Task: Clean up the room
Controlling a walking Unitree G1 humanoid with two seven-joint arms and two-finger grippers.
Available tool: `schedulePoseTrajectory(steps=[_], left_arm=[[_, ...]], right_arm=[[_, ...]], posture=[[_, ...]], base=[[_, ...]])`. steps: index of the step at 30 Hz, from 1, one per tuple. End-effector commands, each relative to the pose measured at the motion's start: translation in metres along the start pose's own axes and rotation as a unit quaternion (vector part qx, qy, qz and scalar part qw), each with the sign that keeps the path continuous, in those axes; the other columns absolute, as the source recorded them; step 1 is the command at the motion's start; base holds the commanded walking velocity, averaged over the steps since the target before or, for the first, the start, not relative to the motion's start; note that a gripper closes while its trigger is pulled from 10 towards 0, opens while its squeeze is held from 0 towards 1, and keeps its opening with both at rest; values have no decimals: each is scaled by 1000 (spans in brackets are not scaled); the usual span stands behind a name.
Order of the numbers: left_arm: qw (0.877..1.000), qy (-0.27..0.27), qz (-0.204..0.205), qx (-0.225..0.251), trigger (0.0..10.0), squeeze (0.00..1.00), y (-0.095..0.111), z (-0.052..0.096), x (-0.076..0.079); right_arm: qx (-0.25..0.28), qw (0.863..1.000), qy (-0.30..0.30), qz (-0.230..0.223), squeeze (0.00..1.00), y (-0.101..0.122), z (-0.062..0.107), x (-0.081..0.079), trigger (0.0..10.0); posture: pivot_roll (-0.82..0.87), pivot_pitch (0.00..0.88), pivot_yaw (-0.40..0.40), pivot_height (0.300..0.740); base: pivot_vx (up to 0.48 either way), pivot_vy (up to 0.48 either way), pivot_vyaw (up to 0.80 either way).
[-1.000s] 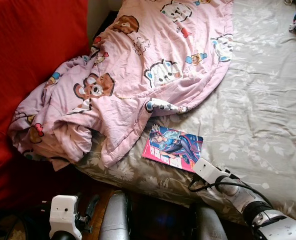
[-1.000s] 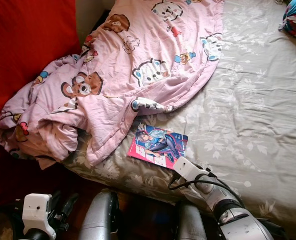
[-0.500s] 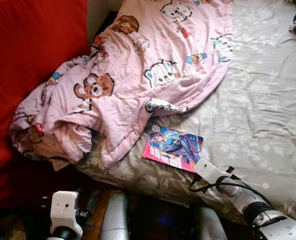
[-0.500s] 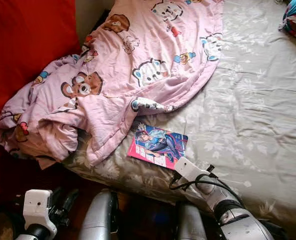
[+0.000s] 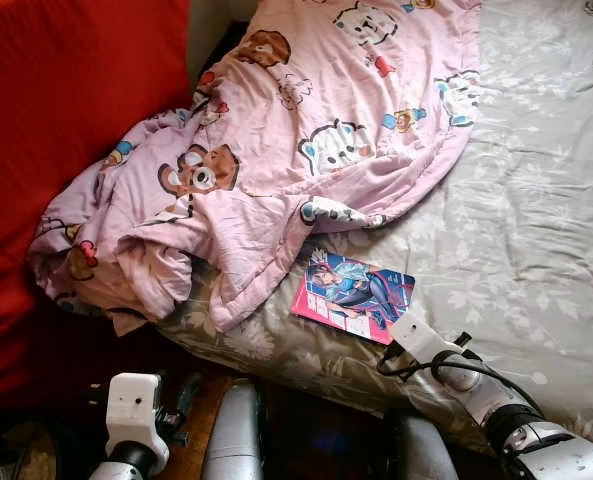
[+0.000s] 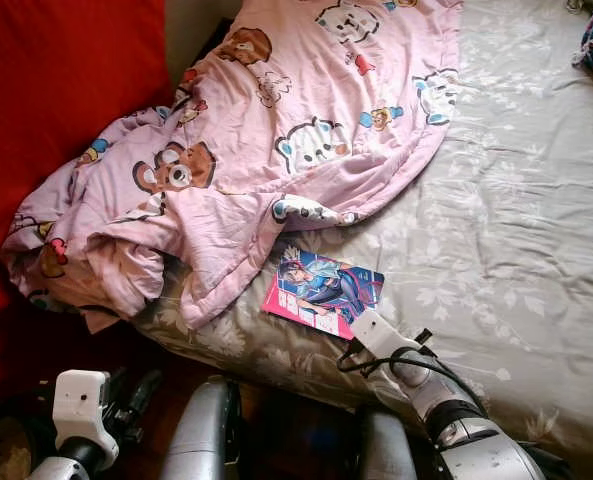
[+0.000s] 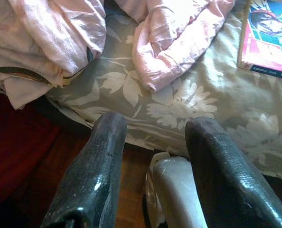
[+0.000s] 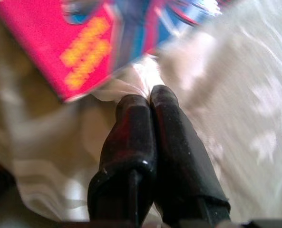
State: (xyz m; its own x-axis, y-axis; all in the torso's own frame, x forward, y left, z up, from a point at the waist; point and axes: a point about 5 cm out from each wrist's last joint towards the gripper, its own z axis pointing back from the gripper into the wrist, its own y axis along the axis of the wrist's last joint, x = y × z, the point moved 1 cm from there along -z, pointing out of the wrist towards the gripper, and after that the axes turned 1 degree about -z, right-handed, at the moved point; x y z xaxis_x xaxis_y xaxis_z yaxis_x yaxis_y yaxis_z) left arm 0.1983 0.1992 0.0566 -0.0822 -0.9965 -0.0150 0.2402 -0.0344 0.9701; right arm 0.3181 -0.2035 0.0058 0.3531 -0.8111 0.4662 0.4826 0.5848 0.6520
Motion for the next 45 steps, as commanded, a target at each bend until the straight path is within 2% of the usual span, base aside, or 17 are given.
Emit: schedulePoseTrajectory(steps=[1, 4, 6, 7, 8, 9, 14, 15, 16, 18, 19, 22, 28, 34, 36, 40, 45], left_arm=[[1000, 3, 1, -12, 10000, 0, -8, 0, 0], [1000, 1, 5, -8, 10000, 0, -10, -11, 1], [1000, 1, 5, -7, 10000, 0, -10, -14, 2], [1000, 1, 6, -5, 10000, 0, -11, -18, 2], [1000, 1, 6, -5, 10000, 0, -11, -18, 2], [1000, 3, 7, -2, 10000, 0, -12, -23, 0], [1000, 7, 8, -3, 10000, 0, -18, -35, -3], [1000, 8, 8, -4, 10000, 0, -21, -37, -3], [1000, 8, 8, -4, 10000, 0, -23, -38, -3], [1000, 8, 9, -5, 10000, 0, -25, -40, -2], [1000, 8, 9, -6, 10000, 0, -26, -42, -1], [1000, 3, 13, -3, 10000, 0, -29, -49, 3], [1000, 3, 15, -2, 10000, 0, -30, -58, 3], [999, 0, 15, -37, 10000, 0, -51, -62, 7], [999, -1, 16, -40, 10000, 0, -53, -62, 7], [995, 0, 22, -93, 10000, 0, -74, -61, 8], [992, 1, 22, -126, 10000, 0, -86, -58, 6]], right_arm=[[-4, 999, -7, -34, 0, -9, 2, -4, 0], [16, 995, -31, -94, 0, -14, 4, 0, 0], [19, 993, -37, -108, 0, -15, 5, 2, 0], [28, 988, -52, -140, 0, -17, 6, 4, 0], [28, 988, -52, -140, 0, -17, 6, 4, 0], [40, 976, -73, -201, 0, -21, 9, 7, 0], [78, 958, -95, -260, 0, -27, 15, -6, 0], [107, 944, -102, -297, 0, -28, 21, -16, 0], [118, 936, -107, -315, 0, -28, 23, -19, 1608], [132, 921, -109, -351, 0, -29, 27, -25, 1608], [137, 918, -109, -356, 0, -29, 30, -30, 10000], [137, 913, -110, -367, 0, -37, 37, -48, 10000], [136, 912, -100, -373, 0, -36, 35, -52, 10000], [58, 920, -79, -380, 0, -57, 29, -57, 10000], [54, 918, -78, -384, 0, -59, 29, -57, 10000], [-11, 924, -70, -375, 0, -77, 30, -66, 10000], [-33, 922, -68, -379, 0, -84, 32, -70, 10000]], posture=[[134, 195, 66, 630], [106, 152, 58, 630], [101, 140, 55, 630], [96, 128, 51, 630], [96, 128, 51, 630], [79, 103, 41, 630], [30, 55, 27, 630], [17, 41, 25, 630], [17, 41, 25, 630], [5, 23, 21, 630], [-3, 8, 20, 630], [-9, 0, 18, 630], [-15, 0, 7, 639], [-26, 0, 7, 684], [-32, 0, 10, 689], [-37, 0, 11, 719], [-36, 0, 9, 734]], base=[[0, 0, 0], [0, 0, 0], [0, 0, 0], [0, 0, 0], [0, 0, 0], [0, 0, 0], [0, 0, 0], [0, 0, 0], [0, 0, 0], [0, 0, 0], [0, 0, 0], [0, 0, 0], [0, 0, 0], [0, 0, 0], [0, 0, 0], [0, 0, 0], [0, 0, 0]])
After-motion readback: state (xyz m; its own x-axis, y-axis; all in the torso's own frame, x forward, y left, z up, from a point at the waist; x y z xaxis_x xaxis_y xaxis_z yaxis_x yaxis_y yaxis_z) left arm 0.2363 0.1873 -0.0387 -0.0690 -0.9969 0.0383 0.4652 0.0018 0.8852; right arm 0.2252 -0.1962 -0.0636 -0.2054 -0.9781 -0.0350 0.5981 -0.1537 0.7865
